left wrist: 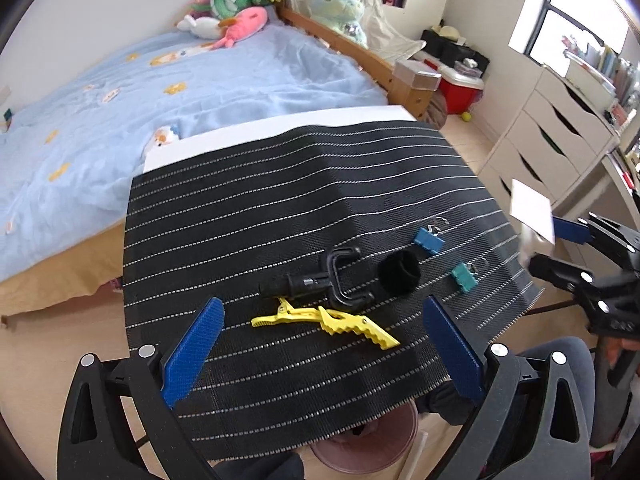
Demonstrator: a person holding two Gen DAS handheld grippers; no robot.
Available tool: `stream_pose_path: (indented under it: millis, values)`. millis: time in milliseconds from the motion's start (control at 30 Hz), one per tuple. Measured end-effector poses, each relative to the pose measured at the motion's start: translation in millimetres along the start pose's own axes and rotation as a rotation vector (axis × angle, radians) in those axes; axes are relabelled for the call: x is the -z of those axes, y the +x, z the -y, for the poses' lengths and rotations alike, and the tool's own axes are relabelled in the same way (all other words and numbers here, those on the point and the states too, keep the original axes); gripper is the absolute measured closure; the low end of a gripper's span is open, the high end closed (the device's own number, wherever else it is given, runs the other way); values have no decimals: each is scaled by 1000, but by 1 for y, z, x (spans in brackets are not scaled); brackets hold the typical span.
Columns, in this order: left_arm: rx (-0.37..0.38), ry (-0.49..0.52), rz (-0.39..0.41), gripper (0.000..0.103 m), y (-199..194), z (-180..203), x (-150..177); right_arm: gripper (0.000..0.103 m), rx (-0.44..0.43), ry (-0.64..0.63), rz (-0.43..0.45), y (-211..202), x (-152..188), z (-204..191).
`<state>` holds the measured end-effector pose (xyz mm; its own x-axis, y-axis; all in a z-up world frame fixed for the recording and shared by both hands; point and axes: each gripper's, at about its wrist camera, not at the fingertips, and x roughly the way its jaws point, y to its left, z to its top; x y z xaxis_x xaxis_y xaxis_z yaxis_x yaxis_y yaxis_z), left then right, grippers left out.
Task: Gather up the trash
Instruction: 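Grasp the black item with the left gripper while the right gripper holds the box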
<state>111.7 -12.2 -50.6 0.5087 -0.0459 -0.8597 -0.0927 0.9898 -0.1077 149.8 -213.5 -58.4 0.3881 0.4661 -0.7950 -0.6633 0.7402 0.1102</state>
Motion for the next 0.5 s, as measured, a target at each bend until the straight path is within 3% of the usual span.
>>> stream_pose_path:
  millis: [367,433,500]
  values:
    - [-107,-65,-94,9,44,-6,-12,39,-5,8,3,1,2,2]
    - [-117,-74,-107,20,48,-8,-12,39,-4,8,2,1,2,2]
    - [-125,-78,-117,23,51,-9,-11,39,-5,8,3,1,2,2]
